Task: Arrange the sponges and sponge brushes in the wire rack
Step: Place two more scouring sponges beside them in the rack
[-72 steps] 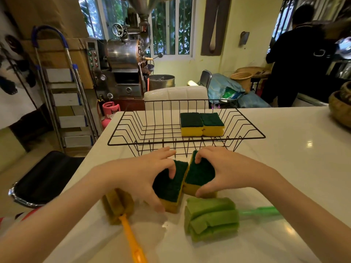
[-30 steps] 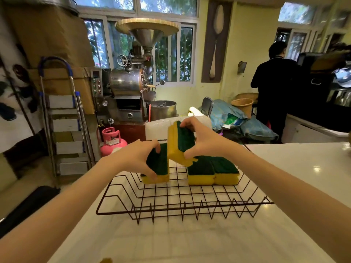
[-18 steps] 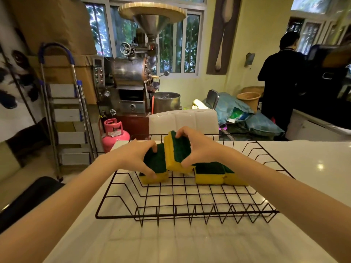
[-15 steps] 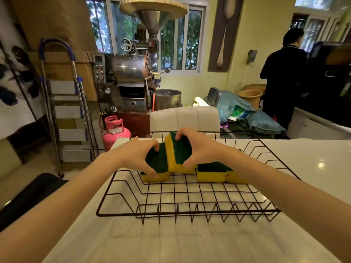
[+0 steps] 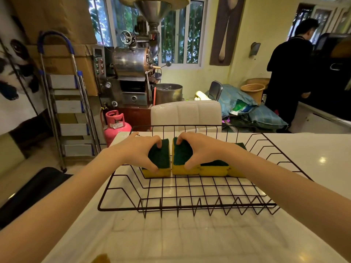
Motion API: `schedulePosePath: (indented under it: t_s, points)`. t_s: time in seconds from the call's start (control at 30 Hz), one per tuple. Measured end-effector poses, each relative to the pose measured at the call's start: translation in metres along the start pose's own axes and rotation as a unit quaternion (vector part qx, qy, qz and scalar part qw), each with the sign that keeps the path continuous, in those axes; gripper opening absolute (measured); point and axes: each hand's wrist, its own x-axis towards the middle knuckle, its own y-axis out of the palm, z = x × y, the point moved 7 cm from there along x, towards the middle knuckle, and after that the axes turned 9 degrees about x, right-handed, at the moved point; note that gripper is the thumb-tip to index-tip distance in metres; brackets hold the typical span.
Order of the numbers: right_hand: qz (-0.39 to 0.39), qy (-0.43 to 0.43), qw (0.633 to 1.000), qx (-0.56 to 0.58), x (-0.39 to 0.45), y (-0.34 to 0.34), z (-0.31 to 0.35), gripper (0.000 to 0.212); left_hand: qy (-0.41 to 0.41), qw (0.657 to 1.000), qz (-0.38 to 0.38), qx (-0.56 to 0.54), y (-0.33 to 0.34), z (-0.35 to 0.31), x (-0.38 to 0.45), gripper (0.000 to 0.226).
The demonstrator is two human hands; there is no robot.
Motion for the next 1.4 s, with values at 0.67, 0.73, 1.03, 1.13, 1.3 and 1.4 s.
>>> schedulePosePath:
  t_s: [0.67,0.73,1.03,1.13,1.3,1.4]
  points:
    - [-0.012,0.004,0.998,0.067,0.006,0.002,-0.010,0.066,-0.003,0.999,-0.008,-0.032,0.000,-0.004,0.002,0.047]
    - [0.000,0.003,0.999,0.038,0.007,0.005,-0.011,0.073,-0.002,1.000,-0.005,-0.019,0.002,-0.004,0.002,0.046]
    - [0.040,0.030,0.999,0.012,0.007,0.011,-0.013,0.078,-0.011,0.999,0.026,0.022,0.008,-0.006,0.005,0.045]
    - [0.047,0.035,0.998,0.021,0.005,0.010,-0.014,0.078,-0.013,0.999,0.035,0.027,0.010,-0.005,0.005,0.046]
    - [0.064,0.043,0.997,0.019,0.004,0.009,-0.015,0.078,-0.019,0.998,0.042,0.030,0.010,-0.005,0.007,0.045]
    - [0.057,0.042,0.997,0.022,0.003,0.010,-0.015,0.078,-0.018,0.998,0.044,0.034,0.011,-0.004,0.007,0.046]
